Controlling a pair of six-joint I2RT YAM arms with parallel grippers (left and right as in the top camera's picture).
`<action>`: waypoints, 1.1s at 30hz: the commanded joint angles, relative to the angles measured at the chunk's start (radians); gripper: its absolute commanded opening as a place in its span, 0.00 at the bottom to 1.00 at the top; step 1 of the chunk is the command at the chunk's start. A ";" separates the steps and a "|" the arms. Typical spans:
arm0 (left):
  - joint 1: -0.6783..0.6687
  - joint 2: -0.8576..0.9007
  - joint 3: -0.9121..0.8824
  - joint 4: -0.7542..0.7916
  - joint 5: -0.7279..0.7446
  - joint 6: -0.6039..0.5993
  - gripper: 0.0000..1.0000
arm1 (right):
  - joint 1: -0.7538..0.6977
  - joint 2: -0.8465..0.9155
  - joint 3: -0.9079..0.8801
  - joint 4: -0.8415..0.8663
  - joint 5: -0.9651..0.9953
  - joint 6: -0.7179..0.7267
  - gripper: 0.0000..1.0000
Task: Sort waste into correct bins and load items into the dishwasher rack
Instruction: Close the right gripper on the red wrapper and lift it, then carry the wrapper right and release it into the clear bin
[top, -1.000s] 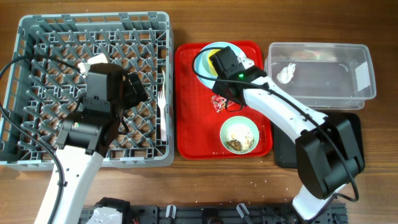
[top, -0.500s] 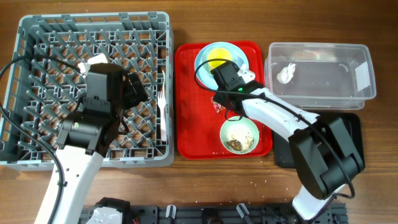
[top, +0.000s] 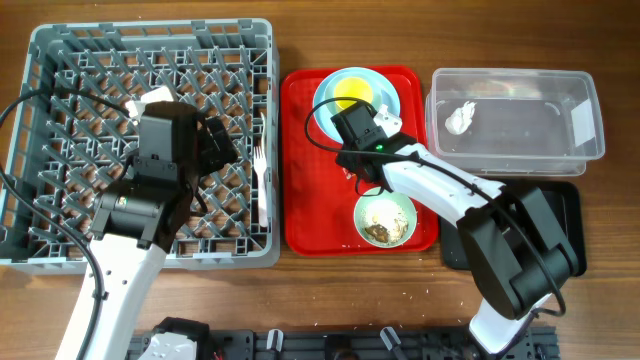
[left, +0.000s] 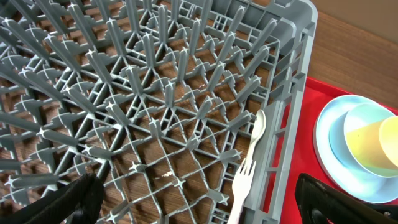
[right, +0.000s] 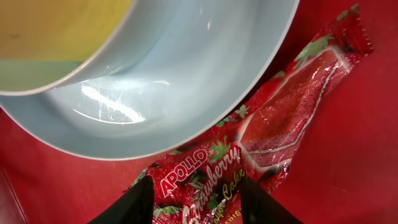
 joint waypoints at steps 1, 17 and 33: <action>0.007 0.002 0.003 0.002 -0.013 -0.009 1.00 | 0.002 0.026 -0.008 0.006 0.000 0.017 0.44; 0.007 0.002 0.003 0.002 -0.013 -0.009 1.00 | 0.002 0.027 -0.010 -0.030 0.056 0.136 0.40; 0.007 0.002 0.003 0.002 -0.013 -0.009 1.00 | 0.000 0.121 -0.008 -0.044 0.065 0.186 0.28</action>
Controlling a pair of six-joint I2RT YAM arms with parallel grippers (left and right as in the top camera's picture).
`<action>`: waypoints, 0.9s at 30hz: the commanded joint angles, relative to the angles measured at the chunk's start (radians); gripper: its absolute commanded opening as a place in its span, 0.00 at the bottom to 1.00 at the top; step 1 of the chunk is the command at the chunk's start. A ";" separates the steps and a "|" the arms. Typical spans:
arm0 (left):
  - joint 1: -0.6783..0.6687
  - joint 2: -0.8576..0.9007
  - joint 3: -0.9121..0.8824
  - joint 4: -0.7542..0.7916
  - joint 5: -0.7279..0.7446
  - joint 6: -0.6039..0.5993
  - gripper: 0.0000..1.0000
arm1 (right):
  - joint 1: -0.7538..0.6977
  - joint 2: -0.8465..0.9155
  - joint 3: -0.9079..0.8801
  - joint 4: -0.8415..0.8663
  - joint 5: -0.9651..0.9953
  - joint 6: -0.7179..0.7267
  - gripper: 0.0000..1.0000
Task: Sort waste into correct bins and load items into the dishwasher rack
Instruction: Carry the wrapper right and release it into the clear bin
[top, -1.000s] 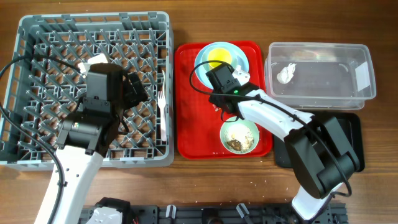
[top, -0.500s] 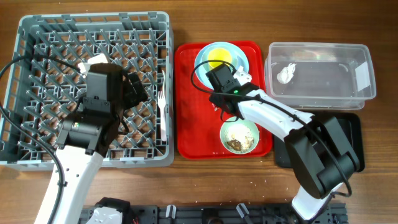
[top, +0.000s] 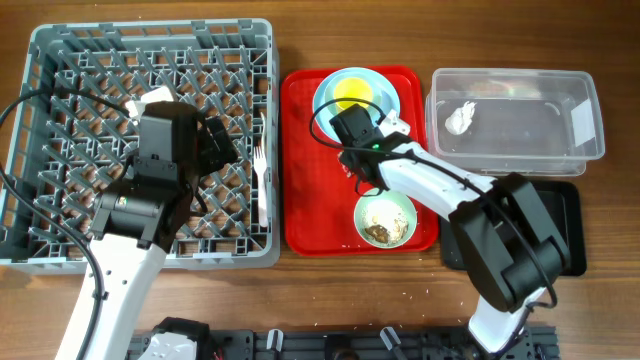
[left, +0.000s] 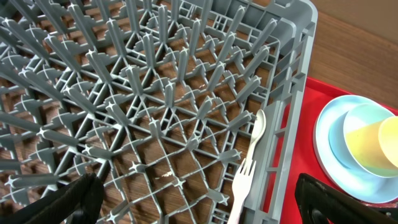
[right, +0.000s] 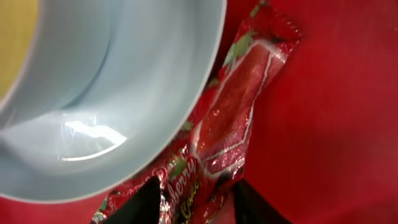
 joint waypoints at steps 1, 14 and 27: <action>0.007 0.002 0.003 0.002 -0.014 -0.009 1.00 | 0.000 0.072 -0.019 -0.010 -0.017 0.037 0.20; 0.007 0.002 0.003 0.002 -0.014 -0.009 1.00 | -0.054 -0.304 0.032 -0.082 0.037 -0.235 0.04; 0.007 0.002 0.003 0.002 -0.014 -0.009 1.00 | -0.528 -0.420 0.027 -0.220 0.180 -0.364 0.08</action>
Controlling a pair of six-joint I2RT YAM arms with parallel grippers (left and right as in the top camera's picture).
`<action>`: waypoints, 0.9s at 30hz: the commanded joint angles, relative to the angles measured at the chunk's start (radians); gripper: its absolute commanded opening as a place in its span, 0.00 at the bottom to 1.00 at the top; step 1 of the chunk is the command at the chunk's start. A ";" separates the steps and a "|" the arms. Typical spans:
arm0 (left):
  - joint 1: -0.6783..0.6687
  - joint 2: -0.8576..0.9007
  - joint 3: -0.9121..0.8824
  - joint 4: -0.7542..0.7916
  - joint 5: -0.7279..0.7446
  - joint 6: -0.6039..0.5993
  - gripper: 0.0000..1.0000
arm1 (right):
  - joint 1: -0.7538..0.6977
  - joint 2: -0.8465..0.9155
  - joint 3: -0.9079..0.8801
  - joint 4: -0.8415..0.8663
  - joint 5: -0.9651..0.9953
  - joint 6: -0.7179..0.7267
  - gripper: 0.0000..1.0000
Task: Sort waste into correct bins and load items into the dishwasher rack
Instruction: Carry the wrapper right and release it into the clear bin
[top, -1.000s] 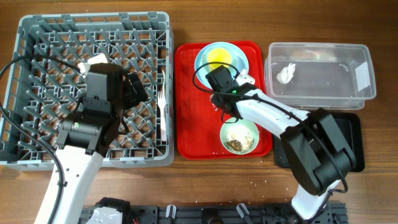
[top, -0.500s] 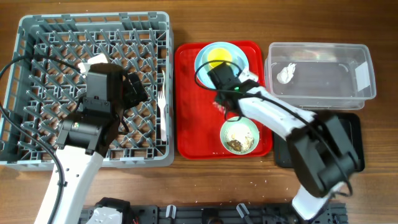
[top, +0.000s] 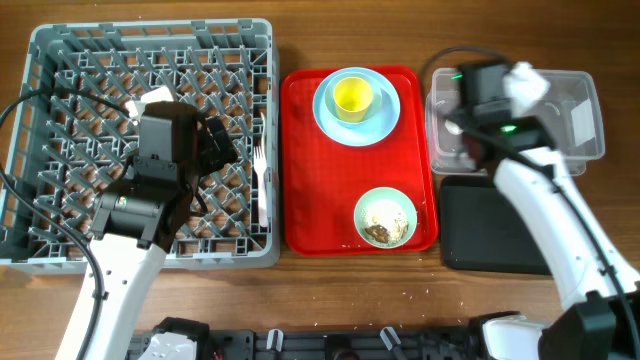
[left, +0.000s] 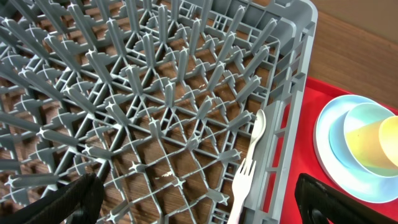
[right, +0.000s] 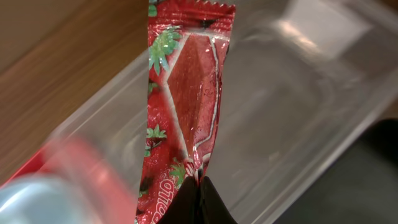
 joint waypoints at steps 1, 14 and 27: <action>0.007 0.002 0.003 0.002 -0.014 -0.009 1.00 | -0.128 0.022 0.002 -0.005 -0.097 -0.046 0.11; 0.007 0.002 0.003 0.002 -0.014 -0.009 1.00 | -0.178 0.022 0.002 0.002 -0.164 -0.148 1.00; 0.006 0.002 0.003 0.112 0.139 -0.010 1.00 | -0.178 0.022 0.002 0.002 -0.164 -0.147 1.00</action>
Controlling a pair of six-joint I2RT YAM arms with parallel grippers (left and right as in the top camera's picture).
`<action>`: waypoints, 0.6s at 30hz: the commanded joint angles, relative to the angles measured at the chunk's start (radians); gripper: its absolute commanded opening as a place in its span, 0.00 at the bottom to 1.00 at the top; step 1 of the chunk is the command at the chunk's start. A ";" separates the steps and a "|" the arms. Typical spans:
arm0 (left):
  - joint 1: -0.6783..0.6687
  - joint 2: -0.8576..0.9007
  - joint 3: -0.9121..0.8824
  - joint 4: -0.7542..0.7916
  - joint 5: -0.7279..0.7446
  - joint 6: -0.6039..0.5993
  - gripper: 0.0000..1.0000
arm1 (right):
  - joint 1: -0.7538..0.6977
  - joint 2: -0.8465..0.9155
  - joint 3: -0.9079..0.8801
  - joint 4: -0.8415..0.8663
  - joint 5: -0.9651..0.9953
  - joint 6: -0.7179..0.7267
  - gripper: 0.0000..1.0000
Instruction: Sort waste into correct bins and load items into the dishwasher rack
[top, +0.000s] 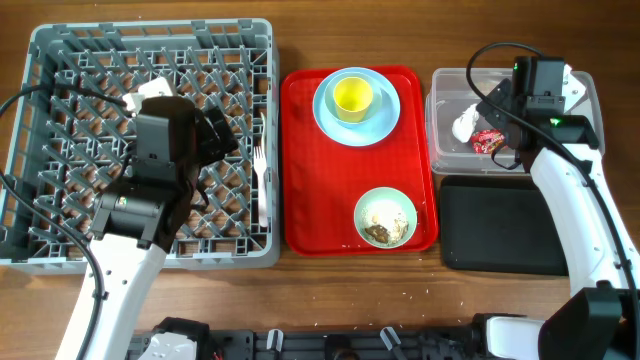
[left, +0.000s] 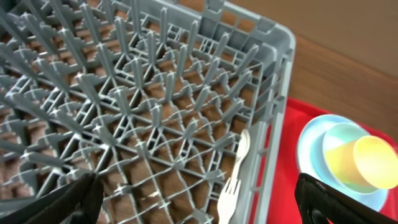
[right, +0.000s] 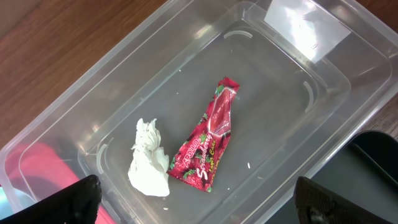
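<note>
A red strawberry-cake wrapper (right: 208, 146) lies in the clear plastic bin (top: 575, 130) next to a crumpled white tissue (right: 149, 163). My right gripper (right: 193, 214) hangs open above them, empty. On the red tray (top: 305, 200) stand a blue plate (top: 385, 115) with a yellow cup (top: 353, 96) and a green bowl (top: 385, 220) with food scraps. A white fork (left: 233, 180) lies in the grey dishwasher rack (top: 60, 250) by its right wall. My left gripper (left: 199, 205) hovers open over the rack.
A black bin (top: 500, 225) sits in front of the clear one at the right. Bare wooden table (top: 360, 290) runs along the front edge.
My right gripper was shut on the wrapper over the clear bin's edge; now it is open and the wrapper lies in the bin. My left wrist has risen slightly above the rack.
My right gripper stood open around the wrapper beside the blue plate on the tray, then closer on it. Then it held the wrapper over the clear bin. Now the wrapper rests in the bin beside the tissue. The left arm stayed over the rack.
</note>
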 joint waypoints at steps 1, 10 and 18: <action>0.006 0.001 0.003 0.019 0.242 -0.010 1.00 | 0.000 0.013 0.002 0.003 -0.009 -0.013 1.00; -0.479 0.298 -0.014 0.056 0.685 -0.037 0.17 | 0.000 0.013 0.002 0.003 -0.009 -0.013 1.00; -0.797 0.489 -0.014 0.270 0.205 -0.036 0.05 | 0.000 0.013 0.002 0.003 -0.009 -0.013 1.00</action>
